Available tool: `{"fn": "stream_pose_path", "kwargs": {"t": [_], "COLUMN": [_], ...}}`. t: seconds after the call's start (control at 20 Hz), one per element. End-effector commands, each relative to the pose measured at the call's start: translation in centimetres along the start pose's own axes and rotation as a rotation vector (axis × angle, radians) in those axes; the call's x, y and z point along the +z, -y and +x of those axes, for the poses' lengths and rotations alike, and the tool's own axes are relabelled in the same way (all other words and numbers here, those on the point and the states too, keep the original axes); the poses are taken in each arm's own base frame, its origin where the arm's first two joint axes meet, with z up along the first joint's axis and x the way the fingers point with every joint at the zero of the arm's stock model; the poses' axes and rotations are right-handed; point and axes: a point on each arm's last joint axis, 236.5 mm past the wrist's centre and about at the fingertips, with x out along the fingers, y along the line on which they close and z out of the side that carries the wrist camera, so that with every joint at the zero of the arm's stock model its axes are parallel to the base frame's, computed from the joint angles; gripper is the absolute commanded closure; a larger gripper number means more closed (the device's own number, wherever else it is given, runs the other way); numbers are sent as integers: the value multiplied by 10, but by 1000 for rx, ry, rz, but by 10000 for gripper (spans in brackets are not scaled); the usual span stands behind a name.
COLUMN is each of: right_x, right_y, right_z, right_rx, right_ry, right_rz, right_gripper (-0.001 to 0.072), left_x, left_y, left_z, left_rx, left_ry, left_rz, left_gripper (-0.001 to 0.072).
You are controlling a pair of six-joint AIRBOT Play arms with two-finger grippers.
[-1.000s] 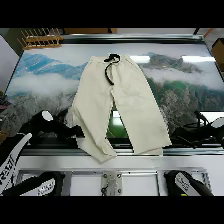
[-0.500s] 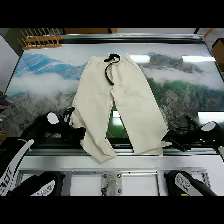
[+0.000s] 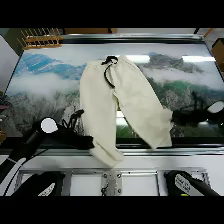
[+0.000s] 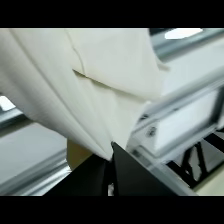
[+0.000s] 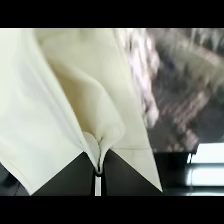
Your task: Fold the clothes and pants, and hang the long-sleeved shirts on hangers.
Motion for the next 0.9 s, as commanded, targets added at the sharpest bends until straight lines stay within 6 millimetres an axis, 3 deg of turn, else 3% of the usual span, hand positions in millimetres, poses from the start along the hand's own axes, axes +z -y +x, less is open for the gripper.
{"fn": "stream_pose_path", "kwargs": {"t": [0.0,0.1,0.2,0.25,0.3,0.35,0.45,0.5,0.6,0.75,0.85], "right_x": [111,153,175,179,179,179,175,173,162,135,110], "right_y": [-15,-23,-33,-38,-43,-45,-46,-47,-52,-63,-75], "right_z": [-98,-142,-164,-168,-169,-169,-172,-175,-179,-177,-171], "right_rx": [-88,-114,-106,-87,-67,-60,-61,-62,-69,-65,-49], "right_ry": [312,438,501,513,515,514,511,512,492,435,412], "right_rz": [-39,-47,-65,-66,-64,-63,-66,-75,-121,-173,-203], "right_gripper": [698,697,684,547,282,56,38,39,40,40,40], "left_x": [-29,-41,-43,-36,-23,-4,46,75,141,229,266], "left_y": [115,149,168,174,178,177,166,154,105,-5,-72], "left_z": [11,27,44,50,51,48,25,7,-41,-115,-137], "left_rx": [-328,-361,-322,-298,-274,-242,-179,-136,6,237,272], "left_ry": [-27,-49,-61,-58,-41,-15,81,149,333,580,634], "left_rz": [50,114,220,257,284,307,325,324,294,149,-6], "left_gripper": [692,691,690,532,216,107,106,106,107,107,108]}}
